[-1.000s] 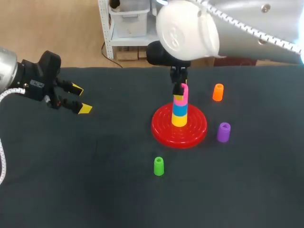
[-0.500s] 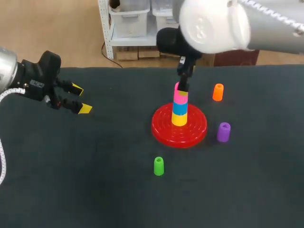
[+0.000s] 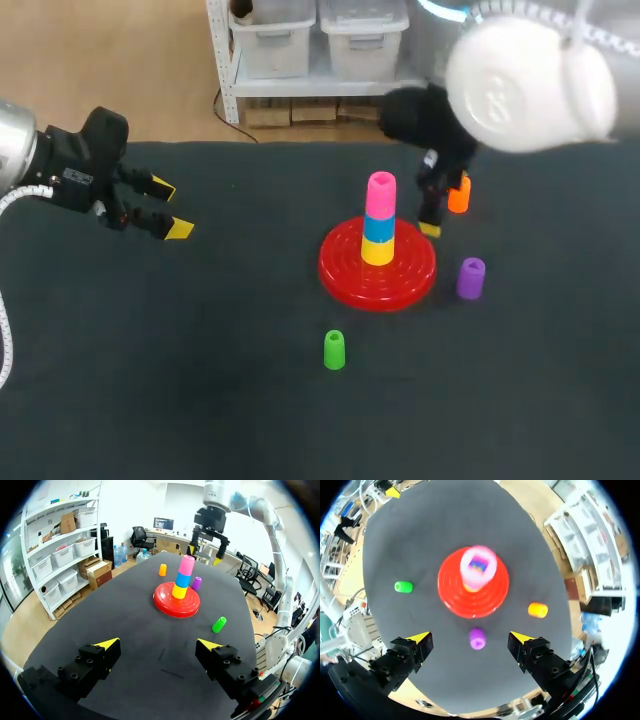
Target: Pick up and stack the cylinders on the red base in this order: pink,purple,orange,green
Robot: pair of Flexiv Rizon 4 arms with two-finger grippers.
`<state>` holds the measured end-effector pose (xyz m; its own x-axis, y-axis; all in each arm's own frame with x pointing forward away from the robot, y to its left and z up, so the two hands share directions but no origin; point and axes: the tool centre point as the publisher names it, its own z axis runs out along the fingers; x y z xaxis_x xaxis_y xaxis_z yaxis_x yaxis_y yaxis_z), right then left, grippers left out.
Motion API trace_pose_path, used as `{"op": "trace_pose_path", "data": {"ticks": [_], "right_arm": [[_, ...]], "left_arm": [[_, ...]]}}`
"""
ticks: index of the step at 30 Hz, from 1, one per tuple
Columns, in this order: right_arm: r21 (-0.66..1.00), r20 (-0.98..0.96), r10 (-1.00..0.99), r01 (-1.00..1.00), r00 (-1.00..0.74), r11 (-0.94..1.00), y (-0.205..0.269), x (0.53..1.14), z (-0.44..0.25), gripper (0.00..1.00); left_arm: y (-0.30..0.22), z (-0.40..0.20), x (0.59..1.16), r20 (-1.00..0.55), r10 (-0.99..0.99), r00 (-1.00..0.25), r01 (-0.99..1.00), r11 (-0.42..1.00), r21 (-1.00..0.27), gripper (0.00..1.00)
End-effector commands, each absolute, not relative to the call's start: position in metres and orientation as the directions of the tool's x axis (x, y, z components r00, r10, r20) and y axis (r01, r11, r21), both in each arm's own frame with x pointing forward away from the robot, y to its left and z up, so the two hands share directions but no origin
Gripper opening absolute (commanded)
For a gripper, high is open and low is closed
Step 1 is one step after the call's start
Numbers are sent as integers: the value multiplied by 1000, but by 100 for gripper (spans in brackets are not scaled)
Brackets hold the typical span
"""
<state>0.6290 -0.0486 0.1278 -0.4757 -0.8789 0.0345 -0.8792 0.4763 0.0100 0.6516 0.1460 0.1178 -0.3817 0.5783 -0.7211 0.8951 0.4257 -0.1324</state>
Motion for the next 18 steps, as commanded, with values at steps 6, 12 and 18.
{"op": "trace_pose_path", "data": {"ticks": [6,12,18], "right_arm": [[6,-35,-811,-812,-584,584,-87,601,78,100],[36,-12,-778,-777,-629,628,-100,613,59,100],[46,-4,-781,-781,-624,623,-101,629,48,100]], "left_arm": [[146,117,652,-723,577,-380,895,425,-132,100],[146,117,652,-723,577,-380,895,425,-132,100],[146,117,652,-723,577,-380,895,425,-132,100]]}}
